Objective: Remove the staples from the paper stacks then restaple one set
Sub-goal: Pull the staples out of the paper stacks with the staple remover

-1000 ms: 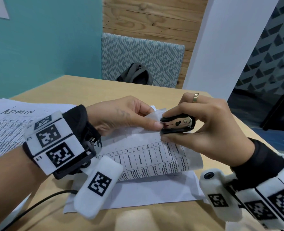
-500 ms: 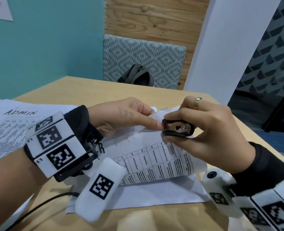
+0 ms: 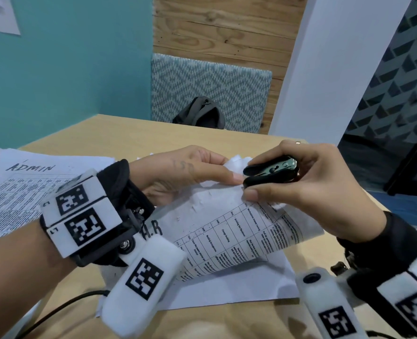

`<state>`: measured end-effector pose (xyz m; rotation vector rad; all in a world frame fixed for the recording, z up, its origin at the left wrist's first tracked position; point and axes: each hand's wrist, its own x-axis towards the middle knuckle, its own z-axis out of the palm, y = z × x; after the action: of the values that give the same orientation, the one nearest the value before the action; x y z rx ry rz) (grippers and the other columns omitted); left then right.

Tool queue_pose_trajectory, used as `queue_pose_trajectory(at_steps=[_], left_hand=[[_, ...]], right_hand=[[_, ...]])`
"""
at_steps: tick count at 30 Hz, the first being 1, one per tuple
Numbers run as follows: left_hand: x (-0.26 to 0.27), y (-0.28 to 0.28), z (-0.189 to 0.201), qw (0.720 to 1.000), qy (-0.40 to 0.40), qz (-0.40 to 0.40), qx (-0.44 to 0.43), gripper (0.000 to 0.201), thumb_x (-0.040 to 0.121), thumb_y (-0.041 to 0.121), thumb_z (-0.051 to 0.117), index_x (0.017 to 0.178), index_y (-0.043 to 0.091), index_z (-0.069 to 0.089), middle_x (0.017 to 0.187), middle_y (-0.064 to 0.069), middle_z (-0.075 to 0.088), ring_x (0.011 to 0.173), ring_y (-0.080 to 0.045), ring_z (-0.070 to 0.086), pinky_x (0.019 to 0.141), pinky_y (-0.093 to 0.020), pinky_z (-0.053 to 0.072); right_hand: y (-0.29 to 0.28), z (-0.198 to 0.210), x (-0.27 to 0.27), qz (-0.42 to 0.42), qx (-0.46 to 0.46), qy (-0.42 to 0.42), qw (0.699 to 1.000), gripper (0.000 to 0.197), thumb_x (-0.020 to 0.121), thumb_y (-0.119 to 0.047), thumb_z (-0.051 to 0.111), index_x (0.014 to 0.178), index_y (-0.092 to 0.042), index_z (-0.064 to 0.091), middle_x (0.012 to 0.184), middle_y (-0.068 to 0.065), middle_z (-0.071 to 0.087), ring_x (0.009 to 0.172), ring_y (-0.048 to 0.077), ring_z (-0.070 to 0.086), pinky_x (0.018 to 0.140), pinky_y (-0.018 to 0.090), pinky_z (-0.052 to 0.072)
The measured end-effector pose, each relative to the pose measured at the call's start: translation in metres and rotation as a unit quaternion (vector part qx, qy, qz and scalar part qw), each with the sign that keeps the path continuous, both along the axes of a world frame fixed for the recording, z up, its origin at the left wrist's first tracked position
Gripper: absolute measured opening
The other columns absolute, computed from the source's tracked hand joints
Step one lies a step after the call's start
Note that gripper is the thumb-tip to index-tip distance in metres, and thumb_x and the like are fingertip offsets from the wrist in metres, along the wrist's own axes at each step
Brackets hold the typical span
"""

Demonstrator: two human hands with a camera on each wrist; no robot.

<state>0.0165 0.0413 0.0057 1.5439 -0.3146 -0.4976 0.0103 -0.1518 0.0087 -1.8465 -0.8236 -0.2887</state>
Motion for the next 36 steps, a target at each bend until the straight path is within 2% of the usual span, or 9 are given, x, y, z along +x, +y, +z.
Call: queue_pose_trajectory(at_steps=[3,8,13,16,18,22,27,32,36], left_hand=[[-0.001,0.000,0.001,1.000,0.023,0.003,-0.014,0.022,0.071,0.013,0.062,0.090,0.003,0.069,0.085,-0.016,0.069,0.072,-0.023,0.065,0.073,-0.030,0.055],[-0.004,-0.006,-0.001,0.998,-0.008,0.060,0.005,0.053,0.066,0.016,0.062,0.112,-0.010,0.059,0.112,-0.020,0.066,0.095,-0.022,0.061,0.106,-0.039,0.038],[-0.006,-0.009,-0.001,0.996,-0.026,0.080,0.026,0.065,0.058,0.018,0.074,0.112,-0.015,0.056,0.110,-0.023,0.065,0.097,-0.024,0.060,0.108,-0.038,0.034],[-0.005,-0.013,-0.002,0.994,-0.046,0.092,0.019,0.022,0.082,0.004,0.062,0.097,-0.012,0.062,0.085,-0.018,0.066,0.065,-0.012,0.062,0.073,-0.018,0.051],[-0.007,-0.014,-0.002,0.995,-0.054,0.085,0.017,0.011,0.086,0.003,0.055,0.086,0.000,0.065,0.075,-0.012,0.065,0.055,-0.012,0.060,0.058,-0.019,0.050],[-0.007,-0.013,-0.002,0.995,-0.054,0.078,0.003,0.012,0.087,0.004,0.053,0.089,0.001,0.065,0.075,-0.012,0.064,0.056,-0.015,0.059,0.057,-0.021,0.051],[-0.005,-0.009,0.002,0.998,-0.048,0.043,-0.017,0.023,0.075,0.012,0.060,0.094,0.000,0.064,0.075,-0.012,0.065,0.056,-0.016,0.062,0.057,-0.023,0.054],[-0.005,-0.004,0.003,0.991,-0.126,0.040,0.007,0.034,0.076,0.013,0.062,0.102,-0.010,0.060,0.088,-0.019,0.062,0.073,-0.023,0.058,0.063,-0.024,0.052],[-0.002,0.002,0.002,0.985,-0.162,0.040,0.030,0.037,0.079,0.014,0.066,0.104,-0.013,0.058,0.101,-0.030,0.065,0.082,-0.026,0.059,0.075,-0.033,0.050]], right_hand=[[0.000,-0.003,0.002,-0.012,0.001,-0.037,0.999,0.035,0.046,-0.021,0.089,0.077,-0.020,0.073,0.074,0.000,0.067,0.072,0.013,0.065,0.069,0.025,0.051],[0.005,-0.009,-0.004,-0.101,-0.104,-0.273,0.951,0.029,0.061,-0.019,0.082,0.087,-0.010,0.074,0.072,0.004,0.059,0.065,0.015,0.055,0.059,0.028,0.047],[0.006,-0.014,-0.007,-0.141,-0.156,-0.352,0.912,0.022,0.066,-0.016,0.078,0.085,-0.006,0.073,0.070,0.005,0.057,0.062,0.016,0.051,0.051,0.033,0.046],[0.008,-0.010,-0.010,-0.146,-0.127,-0.272,0.943,0.025,0.058,-0.021,0.080,0.080,-0.010,0.074,0.067,0.001,0.057,0.059,0.015,0.053,0.053,0.030,0.046],[0.009,-0.006,-0.011,-0.140,-0.093,-0.193,0.967,0.026,0.053,-0.026,0.081,0.076,-0.017,0.073,0.066,-0.002,0.061,0.064,0.015,0.058,0.060,0.024,0.046],[0.007,-0.002,-0.011,-0.108,-0.018,-0.067,0.992,0.023,0.049,-0.026,0.082,0.069,-0.024,0.071,0.069,-0.006,0.068,0.065,0.008,0.064,0.065,0.021,0.051],[0.007,0.001,-0.014,-0.113,-0.021,-0.050,0.992,0.025,0.048,-0.026,0.084,0.069,-0.023,0.071,0.072,-0.005,0.070,0.066,0.010,0.065,0.068,0.025,0.053],[0.003,0.011,-0.012,-0.024,0.034,0.117,0.992,0.030,0.040,-0.018,0.082,0.066,-0.008,0.070,0.062,0.010,0.070,0.055,0.011,0.061,0.047,0.016,0.043],[-0.001,0.015,-0.008,0.008,0.051,0.211,0.976,0.025,0.036,-0.021,0.076,0.059,-0.013,0.072,0.058,0.001,0.067,0.052,0.004,0.060,0.043,0.011,0.037]])
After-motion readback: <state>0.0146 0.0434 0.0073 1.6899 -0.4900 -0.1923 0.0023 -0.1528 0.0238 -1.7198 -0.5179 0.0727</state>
